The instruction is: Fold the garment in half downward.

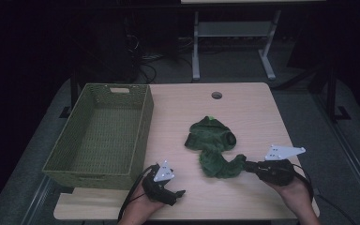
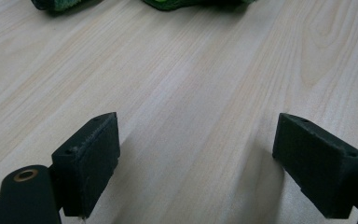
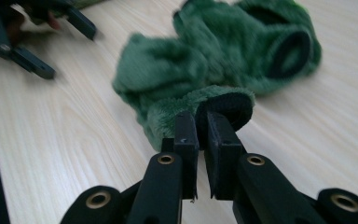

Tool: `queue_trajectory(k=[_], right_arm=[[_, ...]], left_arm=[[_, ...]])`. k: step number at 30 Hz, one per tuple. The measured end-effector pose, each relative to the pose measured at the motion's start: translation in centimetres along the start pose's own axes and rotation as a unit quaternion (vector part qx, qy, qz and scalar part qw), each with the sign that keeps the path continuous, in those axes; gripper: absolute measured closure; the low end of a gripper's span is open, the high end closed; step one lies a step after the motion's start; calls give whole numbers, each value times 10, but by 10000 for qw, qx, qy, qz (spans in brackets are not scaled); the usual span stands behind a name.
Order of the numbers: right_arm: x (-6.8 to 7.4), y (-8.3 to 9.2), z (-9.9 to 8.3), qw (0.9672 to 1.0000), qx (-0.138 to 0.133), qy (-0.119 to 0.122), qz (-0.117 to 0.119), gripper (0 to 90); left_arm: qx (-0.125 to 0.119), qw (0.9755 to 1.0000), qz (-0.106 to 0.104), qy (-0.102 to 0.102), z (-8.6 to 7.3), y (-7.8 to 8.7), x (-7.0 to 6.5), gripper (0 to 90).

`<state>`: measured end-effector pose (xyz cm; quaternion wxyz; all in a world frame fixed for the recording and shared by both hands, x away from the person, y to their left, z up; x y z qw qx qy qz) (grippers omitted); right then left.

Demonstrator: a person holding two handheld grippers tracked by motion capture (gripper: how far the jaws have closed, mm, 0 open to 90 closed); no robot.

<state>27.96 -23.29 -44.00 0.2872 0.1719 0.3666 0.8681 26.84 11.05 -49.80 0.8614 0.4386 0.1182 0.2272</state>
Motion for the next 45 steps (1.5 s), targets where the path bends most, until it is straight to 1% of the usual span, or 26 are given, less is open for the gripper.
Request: queue_trajectory(k=[3,6,8,10,13,15,18,22,25,28,30,31,33,34,35,36,37,40,44,45], right_arm=[[5,-1,10,9998,-69,184,52,836],[10,-3,22,9992,-107,367,116,836],[13,-6,30,9986,-160,480,155,835],[16,-8,38,9981,-151,573,190,835],[18,-15,50,9970,-165,718,227,835],[20,-20,58,9965,-165,764,299,834],[23,-31,69,9957,-148,851,342,833],[24,-49,80,9954,-124,850,424,820],[24,-63,84,9955,-76,806,499,798],[25,-75,86,9950,-31,758,645,727],[27,-78,86,9951,-33,729,661,682],[27,-79,87,9951,-66,728,672,663],[27,-79,88,9949,-122,731,680,657],[27,-78,89,9953,-163,679,674,647],[26,-77,89,9951,-209,691,680,647],[26,-76,89,9953,-246,627,701,648],[25,-75,89,9956,-256,596,674,648],[19,-70,88,9958,-401,414,706,666],[13,-61,86,9955,-605,340,638,688],[12,-59,86,9954,-652,353,602,689]], left_arm=[[-37,10000,-9,42,0,0,-1,142],[-12,10000,8,-3,0,0,0,142],[-10,10000,9,-5,0,0,0,142],[-10,10000,7,-3,0,0,0,142],[-14,10000,-2,17,0,0,0,142],[-12,10000,17,-16,0,0,0,142],[5,10000,12,-23,0,0,0,142],[-15,10000,14,-7,0,0,0,142],[-21,10000,11,-5,0,0,0,142],[-9,10000,10,-20,0,0,0,142],[-9,10000,11,-21,0,0,0,142],[-9,10000,11,-23,0,0,0,142],[-9,10000,11,-22,0,0,0,142],[-11,10000,12,-20,0,0,0,142],[-10,10000,11,-22,0,0,0,142],[-13,10000,11,-17,0,0,0,142],[-12,10000,11,-21,0,0,0,142],[-13,10000,11,-22,0,0,0,142],[-14,10000,17,-18,0,0,0,142],[-17,10000,17,-13,0,0,0,142]])
Point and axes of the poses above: each handheld gripper's, and its own axes: y roughly backward along the jaws, z roughly out of its top, x roughly to its left, the point moved 3 cm from there along -y, roughly forward along the jaws, and after that the axes turned 10 degrees about x, right-handed, at the moved point
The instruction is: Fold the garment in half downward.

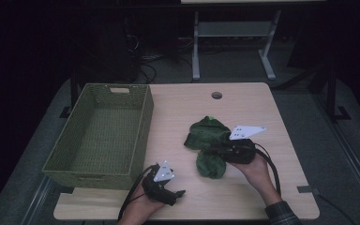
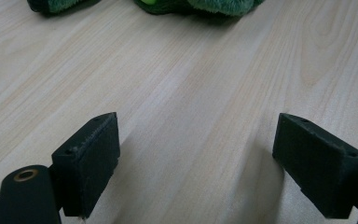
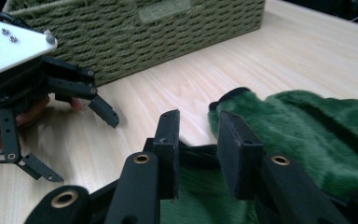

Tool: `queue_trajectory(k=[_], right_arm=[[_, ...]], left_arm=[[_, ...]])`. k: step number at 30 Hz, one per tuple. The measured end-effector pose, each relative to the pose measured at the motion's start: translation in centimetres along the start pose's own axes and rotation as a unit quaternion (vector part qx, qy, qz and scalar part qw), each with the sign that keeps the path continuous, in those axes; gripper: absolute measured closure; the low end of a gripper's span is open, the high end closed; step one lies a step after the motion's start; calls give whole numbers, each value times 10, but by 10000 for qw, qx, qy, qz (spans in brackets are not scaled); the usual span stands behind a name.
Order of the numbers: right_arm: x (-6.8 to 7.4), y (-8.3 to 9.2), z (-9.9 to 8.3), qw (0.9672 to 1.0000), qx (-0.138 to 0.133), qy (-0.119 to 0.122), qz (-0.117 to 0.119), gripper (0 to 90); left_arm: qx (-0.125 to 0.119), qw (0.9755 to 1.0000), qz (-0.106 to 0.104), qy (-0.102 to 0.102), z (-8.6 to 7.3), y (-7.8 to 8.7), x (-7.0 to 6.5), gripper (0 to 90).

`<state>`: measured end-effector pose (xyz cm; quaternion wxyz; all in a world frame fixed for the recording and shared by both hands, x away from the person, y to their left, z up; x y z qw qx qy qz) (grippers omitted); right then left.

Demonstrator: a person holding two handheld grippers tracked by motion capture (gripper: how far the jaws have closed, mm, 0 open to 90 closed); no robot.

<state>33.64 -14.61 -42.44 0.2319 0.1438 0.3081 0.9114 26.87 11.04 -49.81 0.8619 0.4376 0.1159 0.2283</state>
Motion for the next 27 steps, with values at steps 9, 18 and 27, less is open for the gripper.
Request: queue_trajectory(k=[9,18,27], right_arm=[[-4,8,-13,9995,285,-122,-36,897],[3,-33,-19,9970,758,-77,107,897],[7,-52,-32,9926,1209,-7,99,900]], left_arm=[[5,10000,2,-8,0,0,0,142],[5,10000,-10,13,0,0,0,142],[12,10000,-11,22,0,-1,-1,130]])
Point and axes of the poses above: each handheld gripper's, and its own axes: y roughly backward along the jaws, z roughly out of its top, x roughly to its left, the point moved 3 cm from there along -y, roughly forward along the jaws, and after that the axes turned 10 degrees about x, right-handed, at the moved point
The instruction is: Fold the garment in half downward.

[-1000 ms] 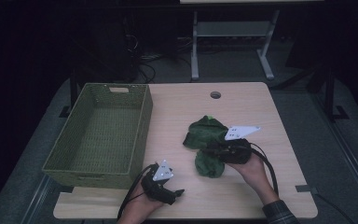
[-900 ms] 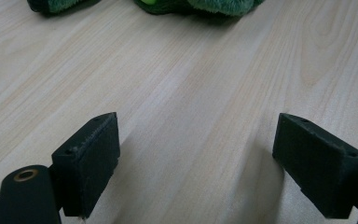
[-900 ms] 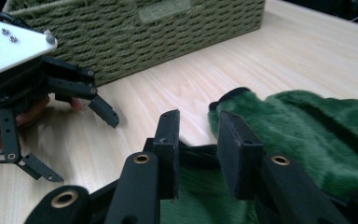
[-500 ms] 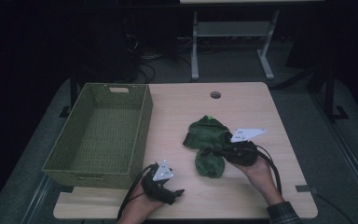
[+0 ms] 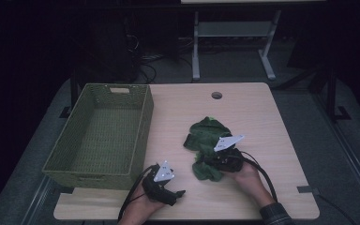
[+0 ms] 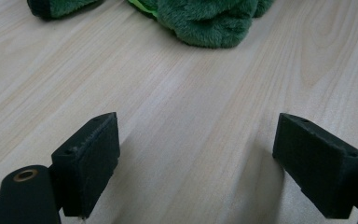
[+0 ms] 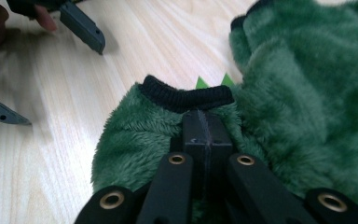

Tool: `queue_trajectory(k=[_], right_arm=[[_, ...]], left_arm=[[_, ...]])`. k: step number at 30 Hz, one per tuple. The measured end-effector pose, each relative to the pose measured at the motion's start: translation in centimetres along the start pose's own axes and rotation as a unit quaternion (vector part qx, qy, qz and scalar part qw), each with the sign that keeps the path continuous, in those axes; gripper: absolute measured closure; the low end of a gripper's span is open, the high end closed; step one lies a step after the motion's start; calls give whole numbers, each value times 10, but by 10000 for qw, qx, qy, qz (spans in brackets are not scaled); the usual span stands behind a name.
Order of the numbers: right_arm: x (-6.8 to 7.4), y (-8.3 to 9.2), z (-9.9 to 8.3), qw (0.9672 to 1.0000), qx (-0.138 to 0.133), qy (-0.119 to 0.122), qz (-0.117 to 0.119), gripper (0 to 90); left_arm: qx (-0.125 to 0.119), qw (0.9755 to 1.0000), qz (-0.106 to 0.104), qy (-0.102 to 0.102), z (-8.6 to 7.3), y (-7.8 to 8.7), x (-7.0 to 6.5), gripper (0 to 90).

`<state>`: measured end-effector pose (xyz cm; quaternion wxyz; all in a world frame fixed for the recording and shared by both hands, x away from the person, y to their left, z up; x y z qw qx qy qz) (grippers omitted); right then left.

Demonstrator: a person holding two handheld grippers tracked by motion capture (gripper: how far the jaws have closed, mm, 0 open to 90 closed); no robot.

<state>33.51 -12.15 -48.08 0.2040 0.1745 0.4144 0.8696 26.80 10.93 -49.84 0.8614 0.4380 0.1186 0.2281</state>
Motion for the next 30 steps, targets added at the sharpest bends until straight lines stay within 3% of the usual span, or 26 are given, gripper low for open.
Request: queue_trajectory(k=[7,12,15,21,26,28,30], right_arm=[[0,1,-2,10000,-23,-89,11,898],[-2,17,1,9993,-309,-145,-177,725],[-5,26,1,9985,-439,-238,-212,656],[-11,42,1,9973,-537,-357,-360,551],[-18,50,1,9961,-600,-426,-481,525],[-20,53,1,9955,-635,-471,-515,521],[-24,56,1,9946,-728,-469,-572,519]], left_arm=[[0,10000,4,12,0,0,0,127],[2,10000,-9,-10,0,0,1,128],[10,9999,-101,114,2,1,3,132],[51,9997,-190,148,17,3,3,150],[36,9997,-179,159,30,6,9,151],[-13,9995,-292,149,35,10,12,223],[-35,9996,-229,179,42,12,17,236]])
Point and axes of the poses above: each handheld gripper's, and its own axes: y roughly backward along the jaws, z roughly out of its top, x roughly to its left, the point moved 3 cm from there along -y, roughly forward along the jaws, and after that the axes turned 10 degrees about x, right-handed, at the moved point
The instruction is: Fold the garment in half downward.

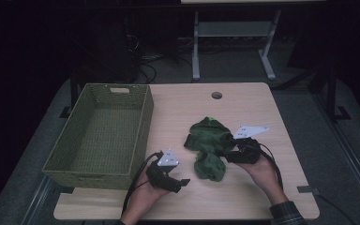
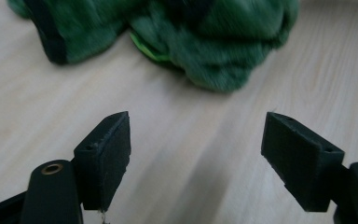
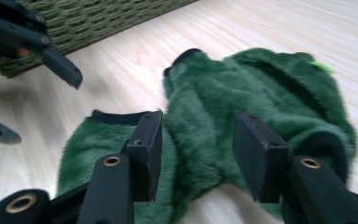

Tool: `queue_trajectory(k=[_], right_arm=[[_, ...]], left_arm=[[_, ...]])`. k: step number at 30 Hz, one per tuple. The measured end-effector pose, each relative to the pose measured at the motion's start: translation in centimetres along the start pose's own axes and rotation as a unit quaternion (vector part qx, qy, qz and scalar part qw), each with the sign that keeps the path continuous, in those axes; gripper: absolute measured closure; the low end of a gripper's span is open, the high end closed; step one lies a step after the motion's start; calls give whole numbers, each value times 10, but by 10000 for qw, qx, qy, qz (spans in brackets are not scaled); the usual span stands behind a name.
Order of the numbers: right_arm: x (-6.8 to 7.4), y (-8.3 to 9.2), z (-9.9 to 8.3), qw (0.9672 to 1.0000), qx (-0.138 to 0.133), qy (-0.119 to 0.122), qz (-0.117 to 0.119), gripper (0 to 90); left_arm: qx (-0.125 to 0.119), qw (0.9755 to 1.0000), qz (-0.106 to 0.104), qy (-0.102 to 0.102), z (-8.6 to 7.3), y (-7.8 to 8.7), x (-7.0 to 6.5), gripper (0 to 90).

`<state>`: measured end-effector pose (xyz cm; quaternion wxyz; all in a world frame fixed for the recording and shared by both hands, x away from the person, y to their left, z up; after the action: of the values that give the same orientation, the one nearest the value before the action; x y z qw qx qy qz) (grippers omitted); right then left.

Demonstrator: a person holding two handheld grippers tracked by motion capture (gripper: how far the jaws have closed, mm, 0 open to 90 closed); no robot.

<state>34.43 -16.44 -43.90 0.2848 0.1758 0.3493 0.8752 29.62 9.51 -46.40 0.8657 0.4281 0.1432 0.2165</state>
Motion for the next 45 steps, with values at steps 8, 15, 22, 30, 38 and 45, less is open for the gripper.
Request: queue_trajectory(k=[8,15,22,30,38,45], right_arm=[[-23,9,8,9995,-17,-176,-262,493],[-39,9,13,9982,-256,-232,-481,487],[-60,1,19,9970,127,-614,-454,462],[-79,-12,31,9943,399,-861,-495,429],[-94,-32,41,9932,557,-793,-649,504],[-102,-52,31,9904,934,-887,-510,548]], left_arm=[[-163,9998,55,-26,36,5,19,368],[-184,9996,150,-171,65,0,33,463],[-146,9993,263,-206,88,-10,56,533],[-39,9996,286,15,106,-28,90,557],[58,9994,312,162,114,-53,117,570],[383,9984,302,278,110,-81,132,539]])
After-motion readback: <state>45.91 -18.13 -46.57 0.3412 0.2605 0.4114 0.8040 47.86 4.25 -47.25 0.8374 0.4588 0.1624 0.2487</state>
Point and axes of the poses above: each handheld gripper's, and its own axes: y roughly backward along the jaws, z roughly out of its top, x roughly to its left, the point moved 3 cm from there along -y, roughly forward along the jaws, and after that the axes turned 10 degrees about x, right-handed, at the moved point
